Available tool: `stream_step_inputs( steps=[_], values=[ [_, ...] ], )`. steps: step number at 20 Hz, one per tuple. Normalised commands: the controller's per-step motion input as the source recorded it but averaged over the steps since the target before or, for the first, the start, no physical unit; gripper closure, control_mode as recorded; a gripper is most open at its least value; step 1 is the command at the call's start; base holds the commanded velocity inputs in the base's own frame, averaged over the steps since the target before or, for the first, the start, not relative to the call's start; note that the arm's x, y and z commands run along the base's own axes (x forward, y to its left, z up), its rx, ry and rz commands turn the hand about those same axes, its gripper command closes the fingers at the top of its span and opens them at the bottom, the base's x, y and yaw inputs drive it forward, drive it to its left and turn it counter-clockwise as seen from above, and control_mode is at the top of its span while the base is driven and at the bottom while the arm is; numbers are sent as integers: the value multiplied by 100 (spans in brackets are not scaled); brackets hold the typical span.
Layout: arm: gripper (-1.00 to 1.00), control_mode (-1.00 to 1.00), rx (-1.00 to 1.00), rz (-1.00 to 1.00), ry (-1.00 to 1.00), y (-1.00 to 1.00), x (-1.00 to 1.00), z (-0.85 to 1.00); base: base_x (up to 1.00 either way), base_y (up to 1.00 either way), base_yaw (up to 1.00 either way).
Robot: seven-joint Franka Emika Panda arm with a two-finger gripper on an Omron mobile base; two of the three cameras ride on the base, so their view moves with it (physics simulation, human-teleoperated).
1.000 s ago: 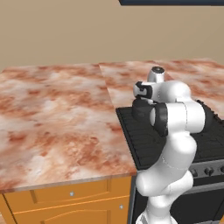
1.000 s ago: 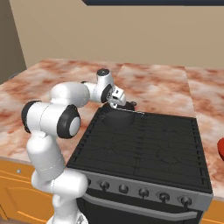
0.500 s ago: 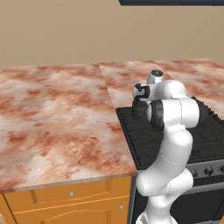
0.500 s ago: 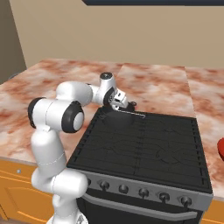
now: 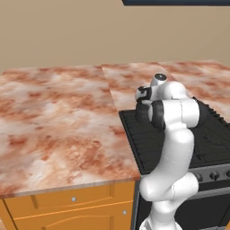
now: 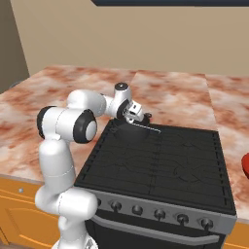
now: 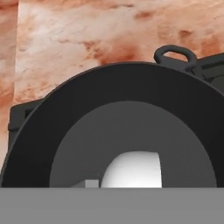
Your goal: Open the cabinet and move the ladle to the pot. Then close the cabinet.
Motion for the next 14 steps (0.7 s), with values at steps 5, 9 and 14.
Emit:
stream_step_inputs(
  steps=[5,9,14],
  values=[
    [100,-100,0,0,0,-1,30,-28,0,0,0],
    [100,-100,0,0,0,-1,23,-26,0,0,0],
    [100,-100,1,0,0,0,17,-37,0,0,0]
  ],
)
